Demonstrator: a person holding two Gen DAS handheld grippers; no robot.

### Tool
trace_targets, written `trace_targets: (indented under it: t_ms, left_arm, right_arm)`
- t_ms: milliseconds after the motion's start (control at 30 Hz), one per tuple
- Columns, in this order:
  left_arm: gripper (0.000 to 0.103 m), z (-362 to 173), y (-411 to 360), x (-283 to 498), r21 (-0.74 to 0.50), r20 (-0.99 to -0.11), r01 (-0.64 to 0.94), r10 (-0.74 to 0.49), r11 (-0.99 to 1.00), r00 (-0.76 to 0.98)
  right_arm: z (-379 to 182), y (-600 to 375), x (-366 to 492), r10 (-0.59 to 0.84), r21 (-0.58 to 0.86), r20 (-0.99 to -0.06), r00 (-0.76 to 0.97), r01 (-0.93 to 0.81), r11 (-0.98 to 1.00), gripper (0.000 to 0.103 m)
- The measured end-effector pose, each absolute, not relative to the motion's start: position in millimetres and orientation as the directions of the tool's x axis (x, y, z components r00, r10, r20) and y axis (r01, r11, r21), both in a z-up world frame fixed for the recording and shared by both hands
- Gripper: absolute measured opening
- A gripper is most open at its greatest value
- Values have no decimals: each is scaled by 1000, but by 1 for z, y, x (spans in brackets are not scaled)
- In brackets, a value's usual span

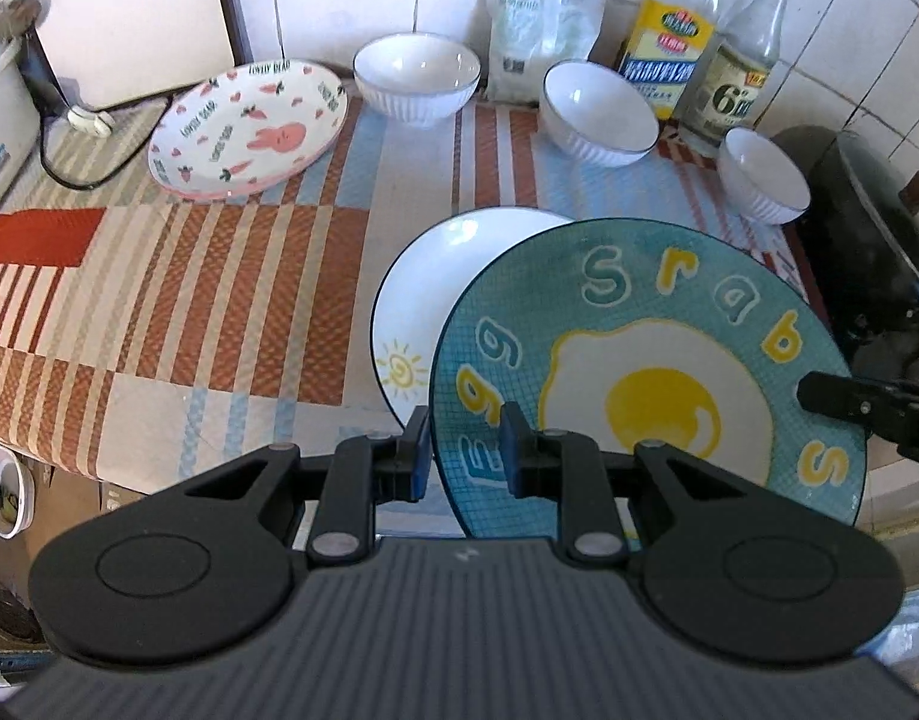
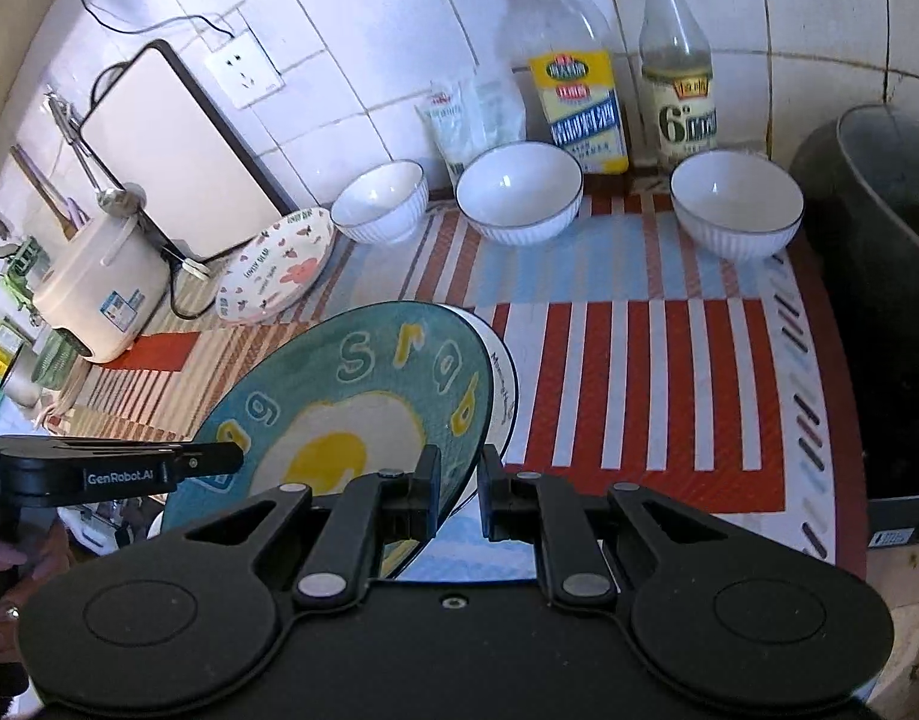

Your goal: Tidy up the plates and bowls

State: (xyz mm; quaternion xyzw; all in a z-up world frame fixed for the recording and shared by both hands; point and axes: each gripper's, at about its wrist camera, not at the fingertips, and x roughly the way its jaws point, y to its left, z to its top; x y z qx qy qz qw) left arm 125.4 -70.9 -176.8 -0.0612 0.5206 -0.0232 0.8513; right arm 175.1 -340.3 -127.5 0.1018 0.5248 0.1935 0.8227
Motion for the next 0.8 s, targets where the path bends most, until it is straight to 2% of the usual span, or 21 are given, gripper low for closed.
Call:
trace_targets:
  t_ms: [533,800]
  left_arm:
    - [21,-222,-51,170,-142,-903,-38,-114,989,415]
    - [21,-237,-46,183,-123,-923,-42,-99,992,373]
  right_arm:
    - [-184,-319,199,390,380,-874,289,-92,920,17]
    - [-197,-306,214,372,356,-888,269,-111,928,17]
